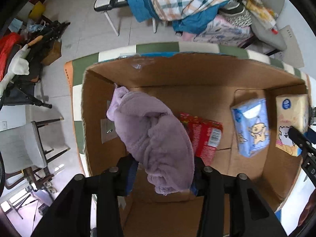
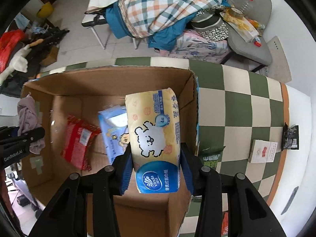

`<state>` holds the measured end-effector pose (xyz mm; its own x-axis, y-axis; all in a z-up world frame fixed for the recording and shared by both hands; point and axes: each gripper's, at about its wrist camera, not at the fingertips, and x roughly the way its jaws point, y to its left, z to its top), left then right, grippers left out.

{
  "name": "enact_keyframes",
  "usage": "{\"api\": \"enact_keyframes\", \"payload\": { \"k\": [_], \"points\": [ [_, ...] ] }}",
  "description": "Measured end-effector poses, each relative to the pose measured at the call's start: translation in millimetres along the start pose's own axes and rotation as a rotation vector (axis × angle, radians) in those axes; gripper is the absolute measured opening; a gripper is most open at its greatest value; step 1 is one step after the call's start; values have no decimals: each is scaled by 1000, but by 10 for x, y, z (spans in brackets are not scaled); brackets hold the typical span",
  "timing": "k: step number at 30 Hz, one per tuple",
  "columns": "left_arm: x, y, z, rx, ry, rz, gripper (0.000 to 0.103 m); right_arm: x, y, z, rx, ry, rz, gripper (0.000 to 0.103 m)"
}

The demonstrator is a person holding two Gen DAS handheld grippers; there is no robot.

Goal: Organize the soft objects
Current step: 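Carry the towel and yellow tissue pack into the box and release both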

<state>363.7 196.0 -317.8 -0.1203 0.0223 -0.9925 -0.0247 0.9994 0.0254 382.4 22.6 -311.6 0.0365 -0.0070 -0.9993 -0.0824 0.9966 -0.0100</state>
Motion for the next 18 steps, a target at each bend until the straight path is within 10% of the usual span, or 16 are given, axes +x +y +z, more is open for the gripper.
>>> {"api": "enact_keyframes", "payload": {
  "k": [7,11,18],
  "points": [
    [-55,34,16,-25,-20,-37,51,-71,31,9,17,-22,30,79],
    [-180,85,-55,-50,-59,-79,86,-156,78,-44,11,-25,42,90],
    [-346,168,-261,-103,-119,-89,96,-259,160,-248,3,-32,53,103]
  ]
}}
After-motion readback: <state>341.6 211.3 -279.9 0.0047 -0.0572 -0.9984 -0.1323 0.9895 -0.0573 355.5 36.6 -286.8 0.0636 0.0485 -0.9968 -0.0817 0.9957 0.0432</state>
